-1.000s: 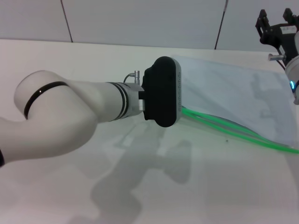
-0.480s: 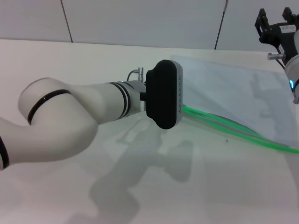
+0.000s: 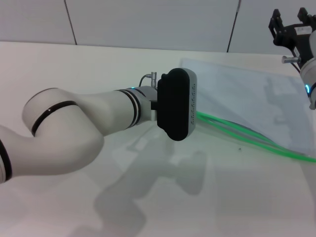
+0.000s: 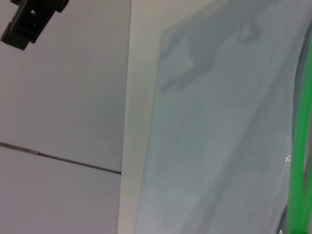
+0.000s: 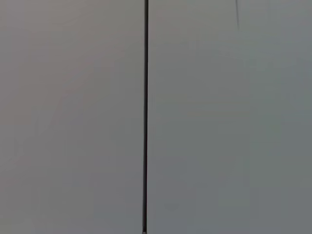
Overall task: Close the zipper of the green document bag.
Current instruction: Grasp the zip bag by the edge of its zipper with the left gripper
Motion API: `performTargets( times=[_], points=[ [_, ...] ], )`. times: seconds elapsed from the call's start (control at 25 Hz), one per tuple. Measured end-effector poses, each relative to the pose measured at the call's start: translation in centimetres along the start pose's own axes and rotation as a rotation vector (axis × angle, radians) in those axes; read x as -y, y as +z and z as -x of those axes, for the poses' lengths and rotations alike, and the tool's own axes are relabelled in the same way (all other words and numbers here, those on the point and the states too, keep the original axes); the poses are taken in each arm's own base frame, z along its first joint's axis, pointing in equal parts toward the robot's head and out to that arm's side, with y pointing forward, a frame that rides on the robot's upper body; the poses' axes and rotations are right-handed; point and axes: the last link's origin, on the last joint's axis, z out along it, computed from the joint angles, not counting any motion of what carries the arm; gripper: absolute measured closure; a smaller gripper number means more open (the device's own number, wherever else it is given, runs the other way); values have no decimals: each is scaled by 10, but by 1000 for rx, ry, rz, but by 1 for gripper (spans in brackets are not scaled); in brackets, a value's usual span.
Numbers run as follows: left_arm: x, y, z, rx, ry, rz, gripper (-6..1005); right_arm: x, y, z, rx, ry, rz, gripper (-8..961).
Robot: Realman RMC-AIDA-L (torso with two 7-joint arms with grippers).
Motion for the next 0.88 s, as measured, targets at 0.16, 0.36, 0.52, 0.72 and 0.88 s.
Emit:
performTargets(
  times=[0.16,0.36,0.52,0.72,0.88],
  points=[
    [-2,1,-1,-17,-3,-8,222,0,0,0,1,0,1,338],
    [-3,2,-3,-33,4,-17,224,-1,0,1,2,0,4,338],
    [-5,3,-3,-38,7,-16,227,-1,0,1,2,0,3,338],
    [-5,3,-3,-39,5,-18,248,-1,0,1,3,1,4,338],
    [-5,3,-1,-37,1,-19,274,-2,1,1,4,3,6,339]
  ],
)
